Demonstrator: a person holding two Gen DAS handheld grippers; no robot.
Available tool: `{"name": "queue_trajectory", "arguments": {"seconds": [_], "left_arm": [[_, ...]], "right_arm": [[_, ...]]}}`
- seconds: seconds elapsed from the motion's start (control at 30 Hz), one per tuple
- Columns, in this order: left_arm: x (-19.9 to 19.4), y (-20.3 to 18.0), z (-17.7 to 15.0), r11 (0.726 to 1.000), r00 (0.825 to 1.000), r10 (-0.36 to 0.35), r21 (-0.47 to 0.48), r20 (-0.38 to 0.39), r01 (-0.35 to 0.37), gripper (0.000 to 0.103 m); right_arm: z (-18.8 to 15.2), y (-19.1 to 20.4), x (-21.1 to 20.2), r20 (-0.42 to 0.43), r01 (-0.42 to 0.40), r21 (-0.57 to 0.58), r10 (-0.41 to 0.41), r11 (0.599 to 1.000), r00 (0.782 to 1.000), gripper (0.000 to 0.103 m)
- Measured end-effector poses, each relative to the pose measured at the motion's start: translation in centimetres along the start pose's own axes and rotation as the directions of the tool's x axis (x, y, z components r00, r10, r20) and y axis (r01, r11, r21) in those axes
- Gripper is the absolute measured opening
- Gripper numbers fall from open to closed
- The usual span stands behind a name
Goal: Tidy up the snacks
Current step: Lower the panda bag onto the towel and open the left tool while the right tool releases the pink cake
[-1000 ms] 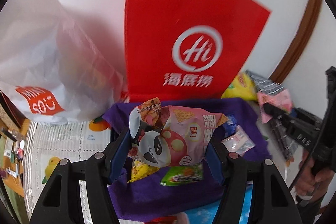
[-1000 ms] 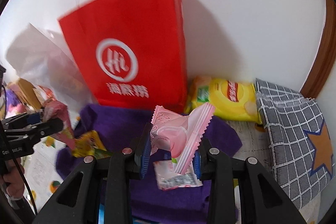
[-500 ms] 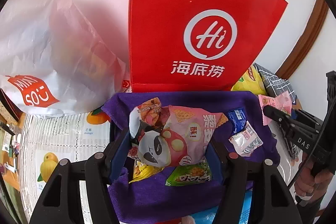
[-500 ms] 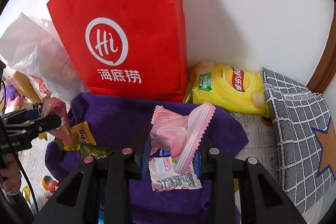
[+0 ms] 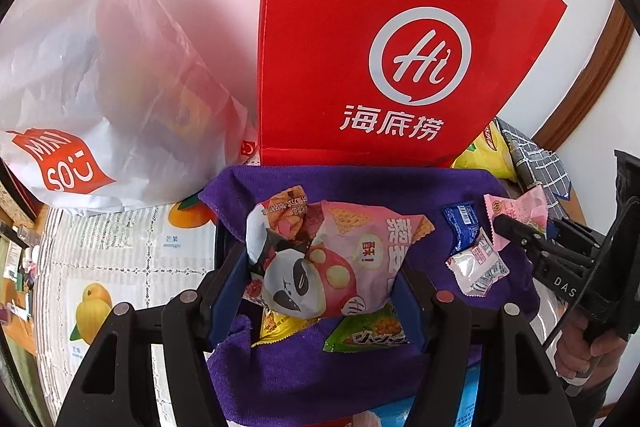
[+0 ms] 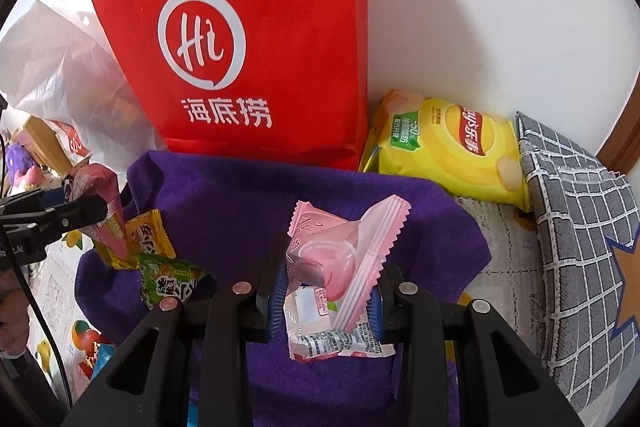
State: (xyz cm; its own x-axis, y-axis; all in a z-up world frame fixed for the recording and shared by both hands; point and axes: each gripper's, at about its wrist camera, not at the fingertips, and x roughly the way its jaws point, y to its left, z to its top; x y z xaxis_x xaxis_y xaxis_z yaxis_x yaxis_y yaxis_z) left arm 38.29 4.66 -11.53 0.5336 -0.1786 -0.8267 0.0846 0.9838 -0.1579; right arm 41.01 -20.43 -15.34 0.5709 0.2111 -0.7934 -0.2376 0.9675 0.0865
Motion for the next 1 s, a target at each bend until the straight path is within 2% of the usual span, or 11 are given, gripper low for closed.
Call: {"name": "queue_trajectory", "arguments": {"seconds": [1.0], "left_arm": [[1.5,-0.8,-0.4,0.998,0.997,0.036,0.058,-0.069,-0.032,0.066]], "right_arm": [[-0.5,0.5,1.8,-0.064,-0.002,-0.022,0.001,1.000,0.998,0.034]]}}
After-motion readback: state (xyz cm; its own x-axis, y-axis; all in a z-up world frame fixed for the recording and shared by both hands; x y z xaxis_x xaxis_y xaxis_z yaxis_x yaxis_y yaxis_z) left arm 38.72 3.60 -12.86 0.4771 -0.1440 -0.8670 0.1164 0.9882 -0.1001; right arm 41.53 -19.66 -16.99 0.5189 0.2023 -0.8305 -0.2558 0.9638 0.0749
